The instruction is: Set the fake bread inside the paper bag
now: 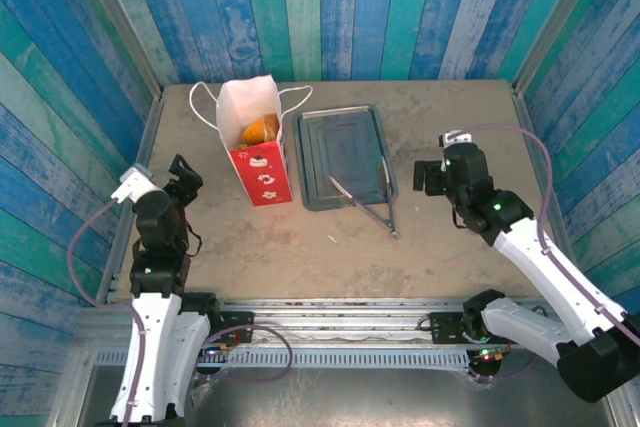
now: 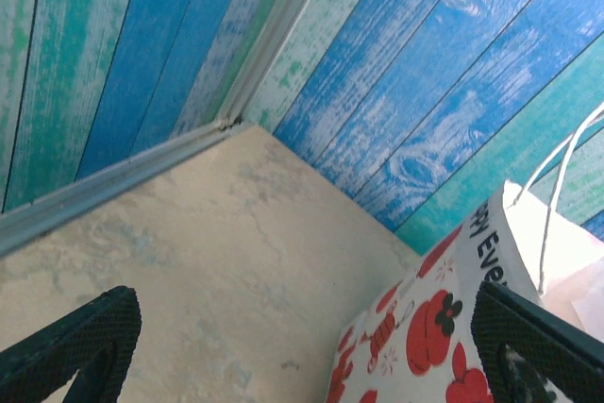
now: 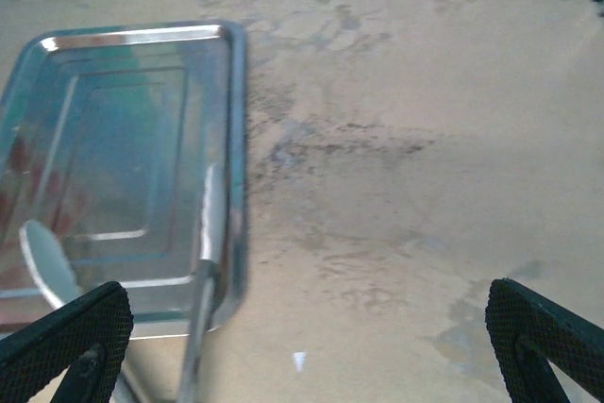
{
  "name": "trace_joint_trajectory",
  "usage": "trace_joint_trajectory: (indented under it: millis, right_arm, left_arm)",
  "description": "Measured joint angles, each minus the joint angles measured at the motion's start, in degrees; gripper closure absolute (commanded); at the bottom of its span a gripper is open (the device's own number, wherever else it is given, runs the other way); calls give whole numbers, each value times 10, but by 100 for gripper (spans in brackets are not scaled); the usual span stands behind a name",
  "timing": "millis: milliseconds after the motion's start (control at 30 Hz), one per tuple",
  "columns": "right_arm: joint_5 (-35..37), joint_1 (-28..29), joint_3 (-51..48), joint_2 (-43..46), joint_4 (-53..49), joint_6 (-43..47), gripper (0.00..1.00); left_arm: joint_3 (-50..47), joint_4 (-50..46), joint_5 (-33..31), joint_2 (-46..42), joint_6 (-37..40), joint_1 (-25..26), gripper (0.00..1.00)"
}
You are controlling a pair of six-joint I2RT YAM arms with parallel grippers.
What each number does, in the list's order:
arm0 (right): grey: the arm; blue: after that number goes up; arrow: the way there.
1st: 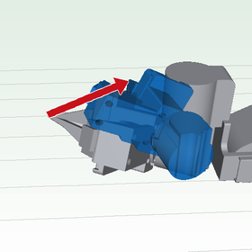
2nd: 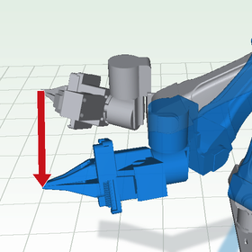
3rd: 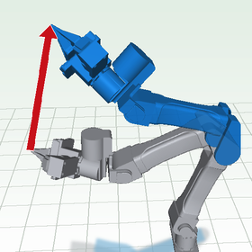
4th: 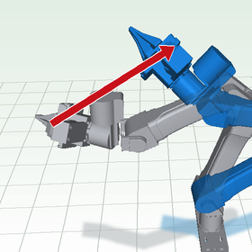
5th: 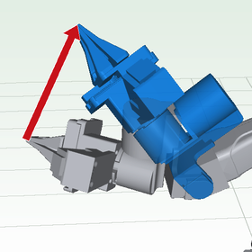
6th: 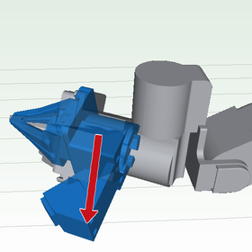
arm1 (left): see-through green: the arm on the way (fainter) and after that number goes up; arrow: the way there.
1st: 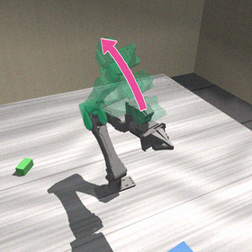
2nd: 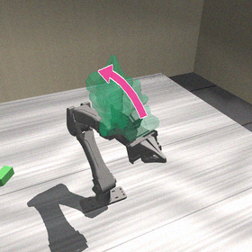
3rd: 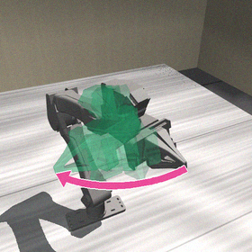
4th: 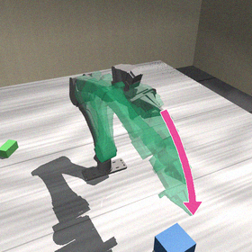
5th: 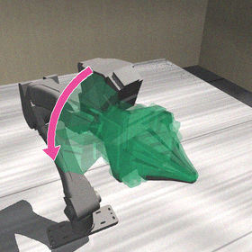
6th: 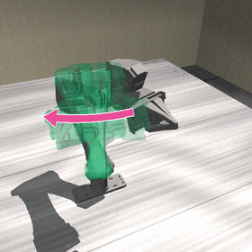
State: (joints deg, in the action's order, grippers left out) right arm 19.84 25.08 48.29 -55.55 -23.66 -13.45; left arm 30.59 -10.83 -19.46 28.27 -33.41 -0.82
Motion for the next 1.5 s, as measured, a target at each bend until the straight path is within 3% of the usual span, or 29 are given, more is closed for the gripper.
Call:
trace_joint_trajectory:
  millis: [367, 667, 1200, 1500]
  right_arm:
    - [119, -68, -110, 33, 141, 45, 0]
    - [146, -114, -184, -93, 307, 60, 0]
    - [47, -156, -232, -291, 619, 140, 0]
    - [-29, -186, -248, -310, 697, 147, 0]
  left_arm:
    - [-110, 139, -37, 39, 52, 0, 6]
    - [-131, 231, -45, 129, 72, 0, 6]
    - [-174, 449, -12, 308, 161, 0, 6]
    - [-209, 600, 30, 388, 213, 0, 6]
